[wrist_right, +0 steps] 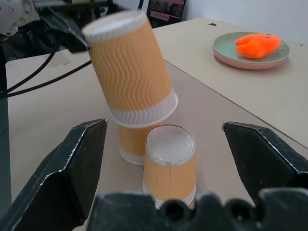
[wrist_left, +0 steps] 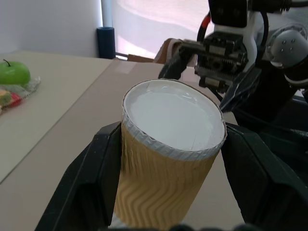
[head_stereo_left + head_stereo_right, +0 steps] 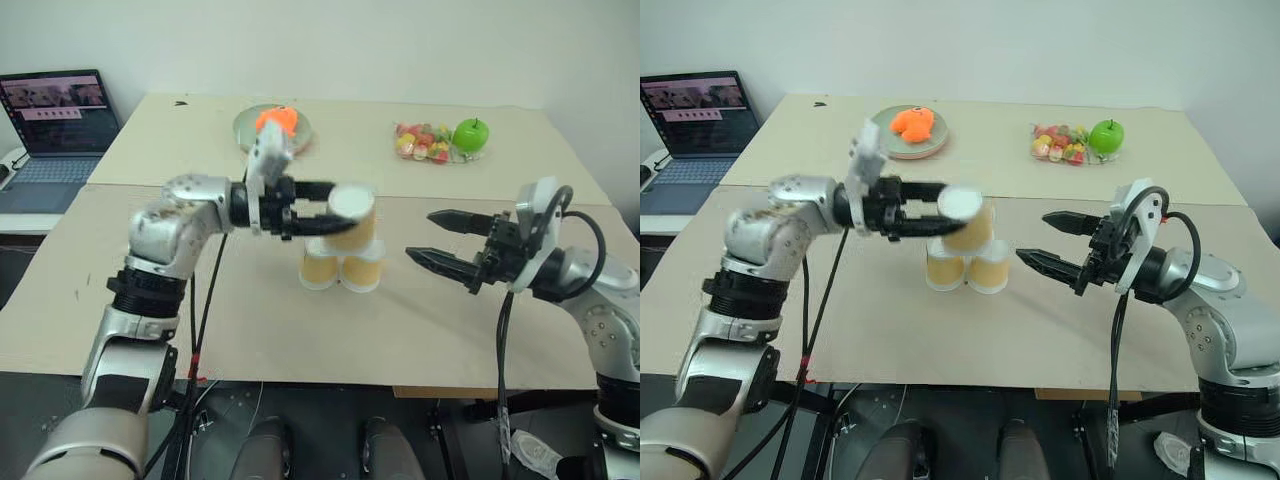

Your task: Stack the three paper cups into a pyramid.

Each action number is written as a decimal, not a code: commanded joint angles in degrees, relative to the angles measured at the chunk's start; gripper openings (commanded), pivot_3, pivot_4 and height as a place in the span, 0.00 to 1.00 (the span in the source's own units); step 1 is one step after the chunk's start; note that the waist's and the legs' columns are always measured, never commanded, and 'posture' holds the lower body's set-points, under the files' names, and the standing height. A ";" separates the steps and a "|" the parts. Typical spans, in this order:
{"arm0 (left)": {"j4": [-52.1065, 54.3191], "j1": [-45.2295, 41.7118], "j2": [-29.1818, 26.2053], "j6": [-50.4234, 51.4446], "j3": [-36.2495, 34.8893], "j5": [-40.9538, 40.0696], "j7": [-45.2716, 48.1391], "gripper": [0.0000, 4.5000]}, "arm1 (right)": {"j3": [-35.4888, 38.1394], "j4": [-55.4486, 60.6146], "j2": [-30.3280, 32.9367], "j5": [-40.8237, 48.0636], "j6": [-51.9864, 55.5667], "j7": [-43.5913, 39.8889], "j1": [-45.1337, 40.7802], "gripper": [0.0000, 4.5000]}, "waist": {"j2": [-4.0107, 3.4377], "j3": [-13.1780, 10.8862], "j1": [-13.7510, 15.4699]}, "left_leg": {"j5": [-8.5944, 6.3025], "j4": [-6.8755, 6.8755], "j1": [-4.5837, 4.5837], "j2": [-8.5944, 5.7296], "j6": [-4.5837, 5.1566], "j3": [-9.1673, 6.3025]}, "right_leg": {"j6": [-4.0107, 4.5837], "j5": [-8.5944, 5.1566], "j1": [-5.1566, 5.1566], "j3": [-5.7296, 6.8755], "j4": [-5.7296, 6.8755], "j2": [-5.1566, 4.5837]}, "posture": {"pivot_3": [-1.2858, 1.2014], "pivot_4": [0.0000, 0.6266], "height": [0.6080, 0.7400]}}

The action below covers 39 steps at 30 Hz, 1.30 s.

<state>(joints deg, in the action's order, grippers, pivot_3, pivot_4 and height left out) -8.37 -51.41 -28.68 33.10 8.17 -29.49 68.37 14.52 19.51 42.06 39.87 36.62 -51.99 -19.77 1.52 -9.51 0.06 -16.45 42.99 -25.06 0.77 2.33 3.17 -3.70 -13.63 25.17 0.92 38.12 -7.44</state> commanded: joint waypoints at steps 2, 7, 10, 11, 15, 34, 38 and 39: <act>-2.34 -1.82 0.71 -2.85 -1.02 1.14 1.10 0.69 | 3.19 2.96 0.92 2.35 -0.50 0.92 0.61 1.00 | 0.00 0.00 0.05 | -0.01 0.00 -0.01 0.00 0.02 0.00 | 0.00 0.00 0.00 -0.01 -0.04 0.00 | 0.52 0.24 0.52; -5.27 -3.13 2.26 -3.77 -1.05 1.94 1.52 0.69 | 3.75 3.90 1.59 3.61 -0.27 1.25 1.43 1.00 | 0.00 0.00 0.25 | -0.02 0.01 -0.04 -0.01 0.04 0.01 | -0.01 -0.01 0.00 0.00 -0.06 0.00 | 0.52 0.24 0.52; -7.26 -4.61 3.51 -3.19 -1.89 1.45 1.25 0.69 | 4.59 4.58 2.21 5.50 0.69 0.64 1.75 1.00 | 0.00 0.00 0.47 | -0.02 0.01 -0.04 -0.01 0.05 0.00 | -0.01 0.00 0.00 0.00 -0.05 0.00 | 0.52 0.24 0.52; -7.74 -4.93 3.81 -3.00 -2.17 1.37 1.19 0.69 | 4.81 4.86 2.40 6.23 1.01 0.48 1.97 1.00 | 0.00 0.00 0.51 | -0.02 0.01 -0.04 -0.01 0.05 0.00 | -0.01 0.00 0.00 0.01 -0.04 0.00 | 0.52 0.24 0.52; -9.42 -6.33 5.26 -1.45 -3.62 0.39 0.55 0.69 | 4.38 5.87 3.52 6.56 0.86 0.02 4.09 1.00 | 0.00 0.00 0.51 | -0.03 0.01 -0.04 0.00 0.06 0.00 | -0.01 0.00 0.00 0.00 -0.05 0.00 | 0.52 0.24 0.52; -9.47 -5.20 5.68 -1.09 -3.45 1.57 1.07 0.69 | 3.34 4.98 3.38 6.01 -0.29 1.23 3.78 1.00 | 0.00 0.00 0.50 | -0.03 0.02 -0.04 -0.01 0.07 0.01 | -0.01 0.00 0.00 -0.01 -0.05 0.00 | 0.52 0.24 0.52; -9.25 -4.97 5.50 -1.28 -3.07 2.36 0.68 0.75 | 3.36 4.77 3.45 5.96 -0.25 1.12 3.76 1.00 | 0.00 0.00 0.50 | -0.03 0.01 -0.04 -0.01 0.07 0.01 | -0.01 0.00 0.01 -0.01 -0.05 0.00 | 0.52 0.24 0.52; -9.20 -4.91 5.52 -1.30 -3.08 2.49 0.70 0.82 | 3.34 4.73 3.44 5.94 -0.26 1.12 3.72 1.00 | 0.00 0.00 0.50 | -0.03 0.02 -0.04 -0.01 0.07 0.01 | -0.01 0.00 0.00 -0.01 -0.05 0.00 | 0.52 0.24 0.52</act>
<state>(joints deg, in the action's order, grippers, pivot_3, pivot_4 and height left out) -19.69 -56.00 -22.92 32.67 5.50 -27.07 69.08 16.71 23.17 44.57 45.64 37.57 -50.73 -15.05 1.52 -9.51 0.56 -16.48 43.00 -25.10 0.76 2.40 3.17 -3.71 -13.63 25.17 0.90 38.07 -7.45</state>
